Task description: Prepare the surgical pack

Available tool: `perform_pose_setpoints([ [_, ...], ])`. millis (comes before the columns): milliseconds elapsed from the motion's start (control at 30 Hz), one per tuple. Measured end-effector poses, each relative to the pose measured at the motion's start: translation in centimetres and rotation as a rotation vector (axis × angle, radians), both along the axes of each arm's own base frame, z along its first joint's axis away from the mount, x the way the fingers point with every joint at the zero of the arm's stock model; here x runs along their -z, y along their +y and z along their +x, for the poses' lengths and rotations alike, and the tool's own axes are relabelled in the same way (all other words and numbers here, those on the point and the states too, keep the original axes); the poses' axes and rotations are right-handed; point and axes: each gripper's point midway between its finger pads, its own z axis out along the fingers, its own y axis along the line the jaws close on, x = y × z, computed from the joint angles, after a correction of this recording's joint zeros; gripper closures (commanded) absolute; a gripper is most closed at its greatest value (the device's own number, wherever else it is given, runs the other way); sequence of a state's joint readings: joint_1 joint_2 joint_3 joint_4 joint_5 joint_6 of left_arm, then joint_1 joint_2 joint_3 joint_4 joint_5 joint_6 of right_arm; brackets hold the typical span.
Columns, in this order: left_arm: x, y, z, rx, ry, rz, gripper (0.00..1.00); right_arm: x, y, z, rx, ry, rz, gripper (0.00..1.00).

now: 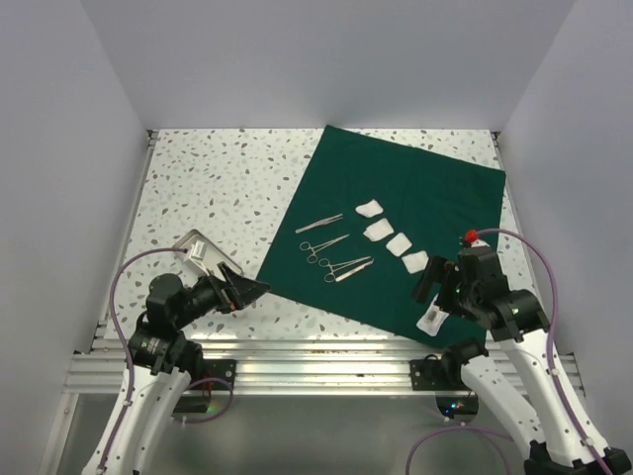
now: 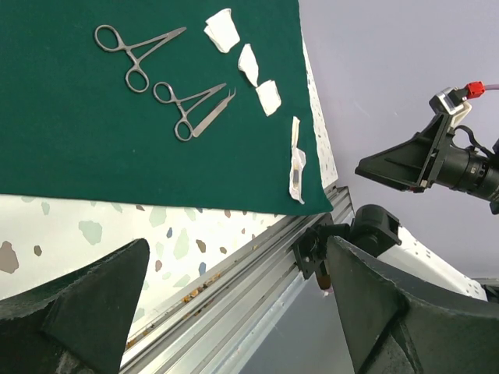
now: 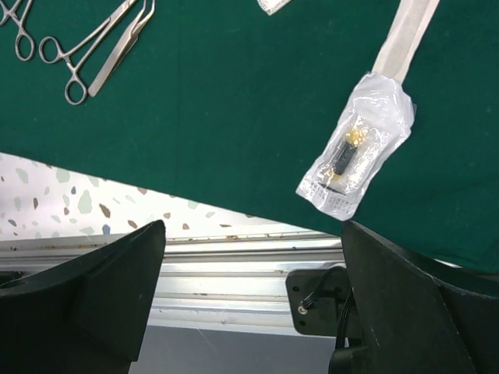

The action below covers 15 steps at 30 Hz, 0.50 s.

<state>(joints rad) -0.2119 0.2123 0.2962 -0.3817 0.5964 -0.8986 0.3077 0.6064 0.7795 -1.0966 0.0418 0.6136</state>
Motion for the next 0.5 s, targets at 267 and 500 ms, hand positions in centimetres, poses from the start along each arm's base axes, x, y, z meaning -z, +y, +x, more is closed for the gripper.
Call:
perform_pose_setpoints([
  [267, 0.8, 0.0, 0.2, 0.007, 0.027, 0.023, 0.01, 0.0, 1.0, 1.1, -0.005, 0.01, 0.035, 0.05],
  [500, 1.3, 0.1, 0.5, 0.012, 0.042, 0.054, 0.08, 2.2, 2.5, 3.0, 0.012, 0.115, 0.055, 0.01],
])
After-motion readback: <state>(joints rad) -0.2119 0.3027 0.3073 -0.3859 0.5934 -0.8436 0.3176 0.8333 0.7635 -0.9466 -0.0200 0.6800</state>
